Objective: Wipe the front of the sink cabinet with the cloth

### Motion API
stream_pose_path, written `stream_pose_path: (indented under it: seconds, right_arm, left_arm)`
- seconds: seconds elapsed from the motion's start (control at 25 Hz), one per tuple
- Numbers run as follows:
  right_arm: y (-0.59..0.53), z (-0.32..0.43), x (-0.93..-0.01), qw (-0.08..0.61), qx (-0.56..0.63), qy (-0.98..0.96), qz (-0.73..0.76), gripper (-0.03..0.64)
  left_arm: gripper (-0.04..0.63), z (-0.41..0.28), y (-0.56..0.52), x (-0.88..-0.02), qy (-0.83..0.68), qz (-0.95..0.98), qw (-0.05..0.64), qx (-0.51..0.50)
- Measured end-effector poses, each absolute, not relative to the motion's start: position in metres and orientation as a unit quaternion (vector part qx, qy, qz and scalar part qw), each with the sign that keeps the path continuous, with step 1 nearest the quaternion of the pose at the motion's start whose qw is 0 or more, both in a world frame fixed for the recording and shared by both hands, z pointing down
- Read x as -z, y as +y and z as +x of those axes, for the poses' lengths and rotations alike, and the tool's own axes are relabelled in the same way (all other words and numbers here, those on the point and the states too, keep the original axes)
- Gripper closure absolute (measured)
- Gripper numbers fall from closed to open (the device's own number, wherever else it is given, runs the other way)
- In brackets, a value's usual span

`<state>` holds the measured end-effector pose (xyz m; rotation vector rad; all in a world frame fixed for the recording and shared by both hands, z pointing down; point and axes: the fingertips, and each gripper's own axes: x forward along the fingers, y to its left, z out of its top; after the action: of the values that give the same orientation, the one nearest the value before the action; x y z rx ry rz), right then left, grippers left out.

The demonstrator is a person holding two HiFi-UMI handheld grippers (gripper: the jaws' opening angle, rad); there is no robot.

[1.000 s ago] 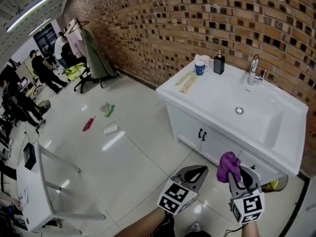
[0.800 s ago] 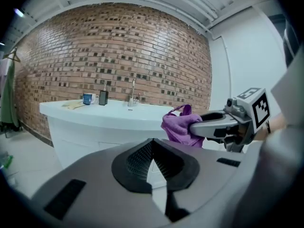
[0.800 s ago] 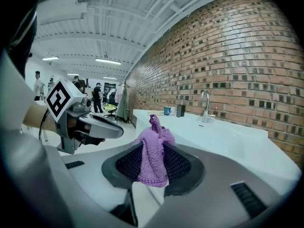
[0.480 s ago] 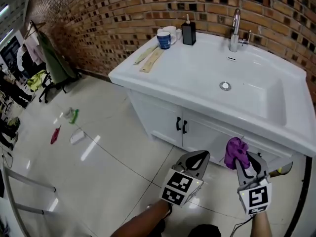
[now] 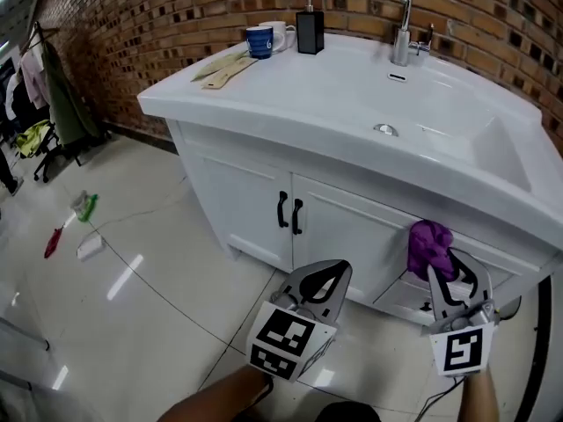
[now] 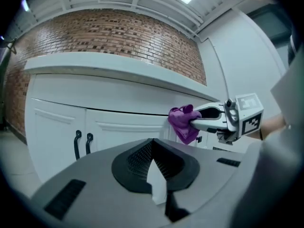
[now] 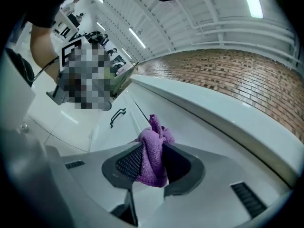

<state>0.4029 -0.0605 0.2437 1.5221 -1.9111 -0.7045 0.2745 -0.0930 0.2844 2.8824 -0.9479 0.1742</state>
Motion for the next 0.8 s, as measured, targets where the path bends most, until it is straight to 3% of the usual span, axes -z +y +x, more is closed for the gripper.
stream_pose_path:
  seconds: [0.32, 0.8]
  right_arm:
    - [-0.076, 0.411, -0.255, 0.282, 0.321, -0.702, 0.569, 0.502]
    - [-0.108, 0.374, -0.261, 0.322, 0.350, -0.701, 0.532, 0.503]
  left_arm:
    - [0.591, 0.261, -0.096, -0.323, -0.340, 0.937, 0.036, -0.066]
    - [0.591, 0.233, -0.091, -0.327, -0.385, 0.921, 0.043, -0.048]
